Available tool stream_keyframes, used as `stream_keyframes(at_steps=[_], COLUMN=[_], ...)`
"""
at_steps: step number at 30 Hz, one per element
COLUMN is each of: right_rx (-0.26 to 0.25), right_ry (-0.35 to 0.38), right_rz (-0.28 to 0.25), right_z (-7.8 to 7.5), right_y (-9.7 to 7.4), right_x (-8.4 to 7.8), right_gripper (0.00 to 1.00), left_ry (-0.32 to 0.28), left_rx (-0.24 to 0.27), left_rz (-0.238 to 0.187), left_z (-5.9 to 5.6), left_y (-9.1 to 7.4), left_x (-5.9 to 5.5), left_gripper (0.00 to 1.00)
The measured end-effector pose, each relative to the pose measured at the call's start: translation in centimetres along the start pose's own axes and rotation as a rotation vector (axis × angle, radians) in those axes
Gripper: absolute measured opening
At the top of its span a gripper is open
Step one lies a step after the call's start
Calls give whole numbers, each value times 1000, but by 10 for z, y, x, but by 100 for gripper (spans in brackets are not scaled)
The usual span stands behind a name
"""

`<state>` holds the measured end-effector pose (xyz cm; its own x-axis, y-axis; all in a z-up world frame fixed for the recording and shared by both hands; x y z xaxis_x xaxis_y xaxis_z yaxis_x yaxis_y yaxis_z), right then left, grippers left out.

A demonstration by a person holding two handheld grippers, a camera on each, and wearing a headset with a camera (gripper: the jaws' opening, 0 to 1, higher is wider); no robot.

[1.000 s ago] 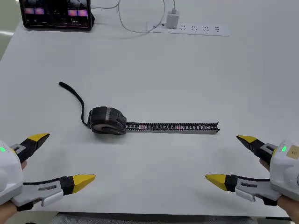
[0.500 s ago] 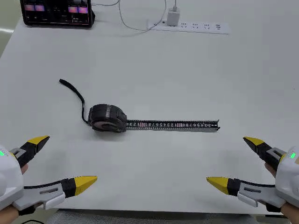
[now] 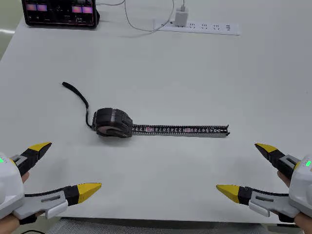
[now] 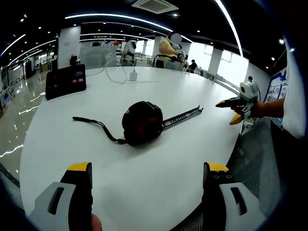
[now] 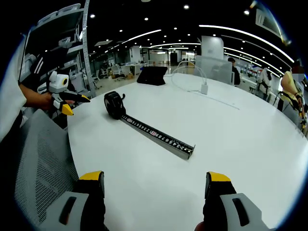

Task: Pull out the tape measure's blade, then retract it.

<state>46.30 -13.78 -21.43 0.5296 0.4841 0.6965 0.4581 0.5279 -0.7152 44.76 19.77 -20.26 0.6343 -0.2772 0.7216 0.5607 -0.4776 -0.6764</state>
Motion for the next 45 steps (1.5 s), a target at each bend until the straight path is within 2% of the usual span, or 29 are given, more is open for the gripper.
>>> stream_keyframes(at_steps=[32, 45], right_rx=[2, 3], right_ry=[-4, -5], right_rz=[-2, -6], right_z=[1, 0], right_y=[0, 2], right_x=[1, 3], right_gripper=[84, 84], left_ry=[-10, -20], left_rx=[8, 1], left_rz=[-4, -14], left_z=[5, 0], left_y=[-2, 11], left_x=[1, 14], left_gripper=[93, 93])
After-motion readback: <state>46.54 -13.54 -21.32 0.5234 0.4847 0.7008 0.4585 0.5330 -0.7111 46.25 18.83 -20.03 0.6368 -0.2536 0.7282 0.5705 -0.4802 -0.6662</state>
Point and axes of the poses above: the centre of the closed fingertips' face, and the gripper's own axes: y roughly forward along the fingers, z roughly to its left, x roughly out of its top, the point moved 1 cm from there along -y, roughly backward along the fingers, and after that the axes turned 8 degrees about z, right-handed, at the moved point
